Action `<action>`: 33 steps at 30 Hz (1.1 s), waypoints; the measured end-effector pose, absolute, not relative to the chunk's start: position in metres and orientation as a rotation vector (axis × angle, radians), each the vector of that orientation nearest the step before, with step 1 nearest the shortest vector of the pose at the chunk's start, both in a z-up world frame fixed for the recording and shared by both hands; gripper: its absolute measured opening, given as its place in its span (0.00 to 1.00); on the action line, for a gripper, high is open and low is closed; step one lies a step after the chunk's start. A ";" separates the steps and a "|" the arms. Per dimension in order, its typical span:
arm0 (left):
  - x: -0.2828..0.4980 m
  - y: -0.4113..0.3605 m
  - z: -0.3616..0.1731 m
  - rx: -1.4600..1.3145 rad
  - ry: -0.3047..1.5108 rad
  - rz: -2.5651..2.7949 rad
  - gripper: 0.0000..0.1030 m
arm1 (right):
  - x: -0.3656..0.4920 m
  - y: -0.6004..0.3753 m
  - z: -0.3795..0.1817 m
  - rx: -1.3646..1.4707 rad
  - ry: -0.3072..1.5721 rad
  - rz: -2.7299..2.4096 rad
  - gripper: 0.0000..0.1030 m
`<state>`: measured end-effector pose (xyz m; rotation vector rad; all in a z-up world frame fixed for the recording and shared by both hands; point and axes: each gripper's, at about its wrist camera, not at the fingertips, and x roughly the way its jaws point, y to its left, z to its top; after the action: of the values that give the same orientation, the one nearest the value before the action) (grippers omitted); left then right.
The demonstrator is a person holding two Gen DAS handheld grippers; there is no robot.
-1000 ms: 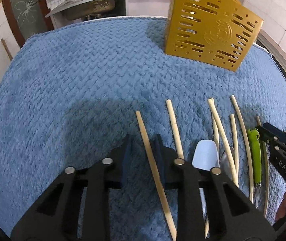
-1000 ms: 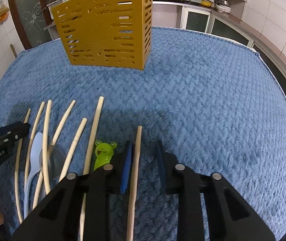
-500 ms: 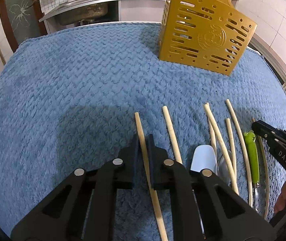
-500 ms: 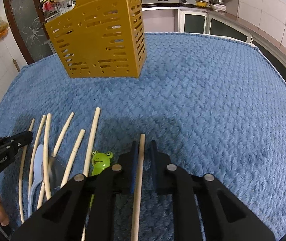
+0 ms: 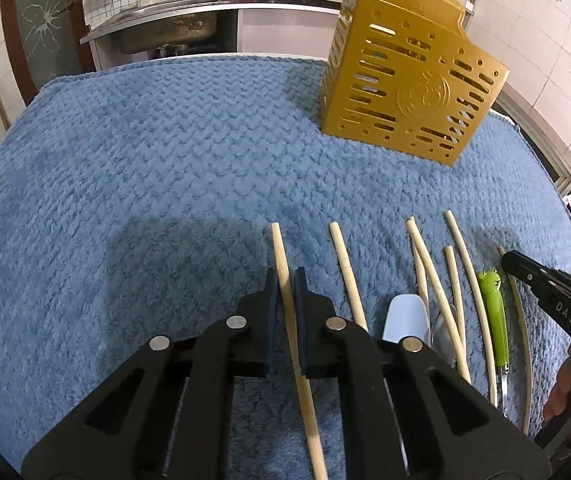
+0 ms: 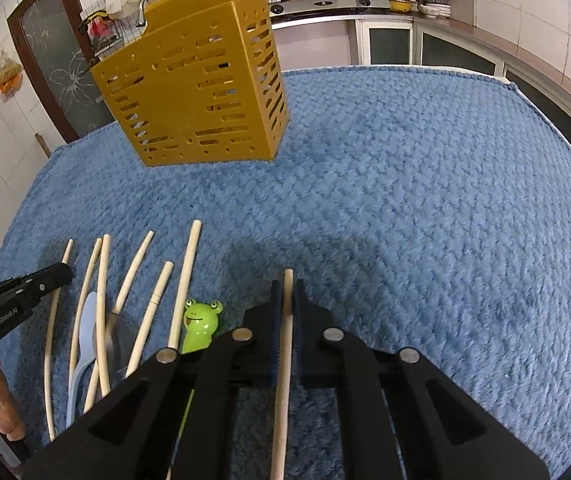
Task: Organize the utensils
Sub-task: 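Lift both held chopsticks upright and carry them toward the yellow caddy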
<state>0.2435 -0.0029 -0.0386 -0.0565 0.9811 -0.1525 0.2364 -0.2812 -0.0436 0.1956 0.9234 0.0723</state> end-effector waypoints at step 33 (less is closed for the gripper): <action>0.198 0.006 0.069 -0.085 0.738 -0.227 0.04 | 0.165 -0.287 0.083 0.175 0.601 0.086 0.05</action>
<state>0.1977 0.0058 0.0694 -0.0853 0.7384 -0.2271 0.1648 -0.2870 0.0827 0.1752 0.6012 0.0856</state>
